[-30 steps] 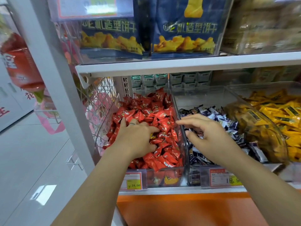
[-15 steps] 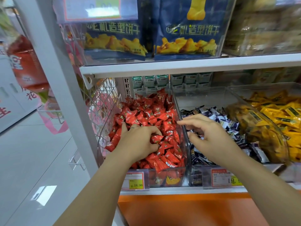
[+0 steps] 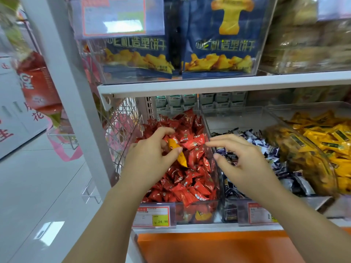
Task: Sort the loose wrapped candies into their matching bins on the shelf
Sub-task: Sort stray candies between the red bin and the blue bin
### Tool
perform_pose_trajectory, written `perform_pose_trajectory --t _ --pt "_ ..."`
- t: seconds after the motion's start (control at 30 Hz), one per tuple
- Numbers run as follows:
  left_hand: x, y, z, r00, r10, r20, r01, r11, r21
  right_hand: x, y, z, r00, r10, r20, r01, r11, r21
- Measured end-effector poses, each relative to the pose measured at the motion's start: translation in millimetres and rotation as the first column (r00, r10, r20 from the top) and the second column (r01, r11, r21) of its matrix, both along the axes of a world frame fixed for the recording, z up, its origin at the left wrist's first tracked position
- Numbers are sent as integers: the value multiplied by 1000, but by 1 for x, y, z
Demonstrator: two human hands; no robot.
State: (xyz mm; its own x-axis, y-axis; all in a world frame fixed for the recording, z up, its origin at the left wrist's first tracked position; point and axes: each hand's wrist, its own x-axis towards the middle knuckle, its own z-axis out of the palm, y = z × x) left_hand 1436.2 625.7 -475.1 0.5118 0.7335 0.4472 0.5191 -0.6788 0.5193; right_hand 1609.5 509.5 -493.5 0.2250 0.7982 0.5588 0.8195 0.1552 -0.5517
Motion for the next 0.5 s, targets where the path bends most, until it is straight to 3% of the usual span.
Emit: perform_pose_trajectory --t 0.13,0.3,0.4,0.5 --pt "8 -5 3 987 -18 162 20 1000 -15 -14 3 3 998 69 -15 -69 997 -34" --pt "25 -19 9 922 -121 368 209 955 -208 -24 3 7 986 94 -140 -87 995 58" --pt "36 -25 13 894 -179 410 303 917 -261 -14 -8 13 979 31 -202 4 986 170" --pt "45 -28 12 915 -207 348 310 911 -273 9 -23 15 964 -149 -222 202 950 239"
